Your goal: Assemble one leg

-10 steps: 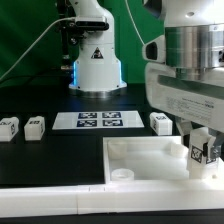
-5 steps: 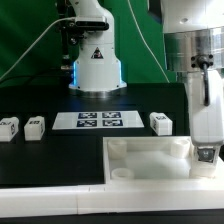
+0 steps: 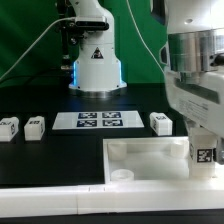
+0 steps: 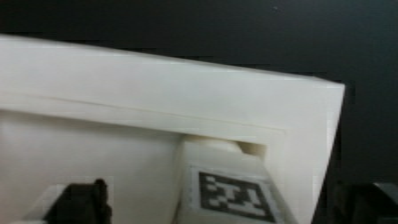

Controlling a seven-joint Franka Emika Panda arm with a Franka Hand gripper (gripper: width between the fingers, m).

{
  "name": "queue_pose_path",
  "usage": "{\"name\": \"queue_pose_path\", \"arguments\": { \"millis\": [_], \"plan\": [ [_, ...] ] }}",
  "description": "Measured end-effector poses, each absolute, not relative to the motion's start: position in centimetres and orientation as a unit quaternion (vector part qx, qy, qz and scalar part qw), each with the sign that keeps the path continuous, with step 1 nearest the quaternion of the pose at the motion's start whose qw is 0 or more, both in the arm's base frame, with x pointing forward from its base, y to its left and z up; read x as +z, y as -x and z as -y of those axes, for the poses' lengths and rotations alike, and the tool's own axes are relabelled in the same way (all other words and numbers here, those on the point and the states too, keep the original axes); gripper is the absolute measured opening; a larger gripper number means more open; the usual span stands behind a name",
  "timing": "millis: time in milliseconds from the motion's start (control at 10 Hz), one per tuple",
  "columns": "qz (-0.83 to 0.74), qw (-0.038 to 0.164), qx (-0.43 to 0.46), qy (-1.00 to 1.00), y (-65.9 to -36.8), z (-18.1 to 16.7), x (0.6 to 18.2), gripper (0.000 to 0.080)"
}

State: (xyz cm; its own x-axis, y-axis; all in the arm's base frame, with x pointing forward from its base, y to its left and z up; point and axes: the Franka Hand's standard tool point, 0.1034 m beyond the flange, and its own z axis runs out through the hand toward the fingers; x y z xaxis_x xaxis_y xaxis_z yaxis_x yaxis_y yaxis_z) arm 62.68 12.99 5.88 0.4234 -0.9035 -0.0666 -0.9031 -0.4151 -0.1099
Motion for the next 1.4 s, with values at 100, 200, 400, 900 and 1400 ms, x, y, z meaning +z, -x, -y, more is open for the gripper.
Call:
{"name": "queue_pose_path", "arguments": {
  "millis": [100,200,400,900,1400],
  "plan": [
    [-0.492,0.064,-0.005,0.868,-62.7,-12.88,5.86,0.0647],
    [-0.442,0.062,-0.009,0.895,-62.72,-12.72,5.86,0.0649],
    [-0.305,0.052,-0.021,0.951,-62.85,-12.61,5.86,0.0649],
    [-0.087,0.023,-0.038,0.995,-63.36,-12.75,6.02,0.0546],
    [-0.309,0.026,-0.026,0.95,-63.61,-11.88,5.87,0.0287]
  ]
}}
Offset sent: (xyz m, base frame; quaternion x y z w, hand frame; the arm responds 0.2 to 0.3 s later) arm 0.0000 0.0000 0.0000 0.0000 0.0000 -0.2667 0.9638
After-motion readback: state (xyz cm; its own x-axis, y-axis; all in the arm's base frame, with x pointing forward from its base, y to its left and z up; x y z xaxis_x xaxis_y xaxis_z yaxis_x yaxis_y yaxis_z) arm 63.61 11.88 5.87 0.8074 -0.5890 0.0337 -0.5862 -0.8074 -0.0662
